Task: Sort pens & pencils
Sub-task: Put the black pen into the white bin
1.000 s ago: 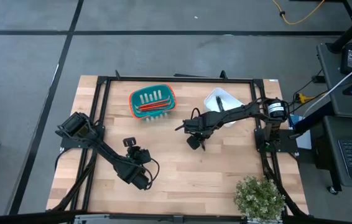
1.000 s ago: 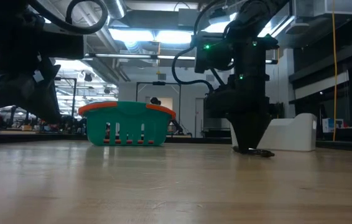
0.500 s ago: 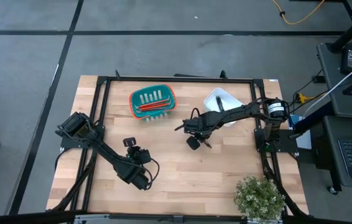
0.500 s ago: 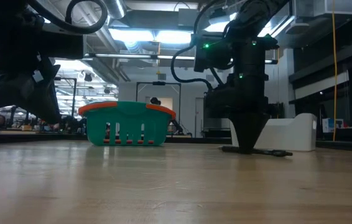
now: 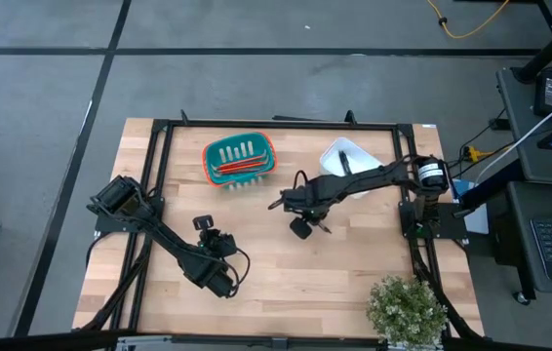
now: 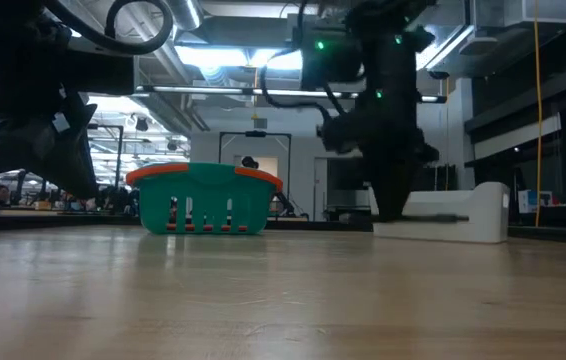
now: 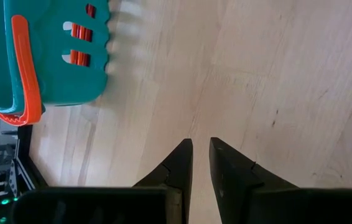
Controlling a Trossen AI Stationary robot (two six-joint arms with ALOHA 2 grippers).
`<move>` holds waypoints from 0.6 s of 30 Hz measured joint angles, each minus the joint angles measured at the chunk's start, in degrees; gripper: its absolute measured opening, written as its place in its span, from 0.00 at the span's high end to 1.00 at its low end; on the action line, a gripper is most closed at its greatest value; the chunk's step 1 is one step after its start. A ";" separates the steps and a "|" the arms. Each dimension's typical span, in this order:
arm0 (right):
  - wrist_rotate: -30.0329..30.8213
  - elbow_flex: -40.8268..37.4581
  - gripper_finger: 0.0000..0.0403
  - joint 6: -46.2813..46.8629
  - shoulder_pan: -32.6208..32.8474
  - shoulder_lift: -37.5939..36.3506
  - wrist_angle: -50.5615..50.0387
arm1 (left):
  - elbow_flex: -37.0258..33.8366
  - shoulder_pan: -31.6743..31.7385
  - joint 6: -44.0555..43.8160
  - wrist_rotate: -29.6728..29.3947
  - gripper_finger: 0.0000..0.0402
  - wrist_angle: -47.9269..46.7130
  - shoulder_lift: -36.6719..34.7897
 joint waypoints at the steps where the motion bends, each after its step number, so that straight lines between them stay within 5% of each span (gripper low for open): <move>1: 0.48 1.34 0.93 -0.39 0.00 0.00 -2.11 | 0.00 0.00 0.02 0.02 0.88 0.00 0.00; 11: 15.08 14.30 0.93 -3.95 -1.21 -0.18 -27.13 | 0.00 0.00 -0.04 0.02 0.88 0.07 0.02; 18: 23.41 14.58 0.93 -7.00 -7.99 -1.52 -35.26 | 0.00 0.00 -0.11 0.02 0.88 0.11 0.02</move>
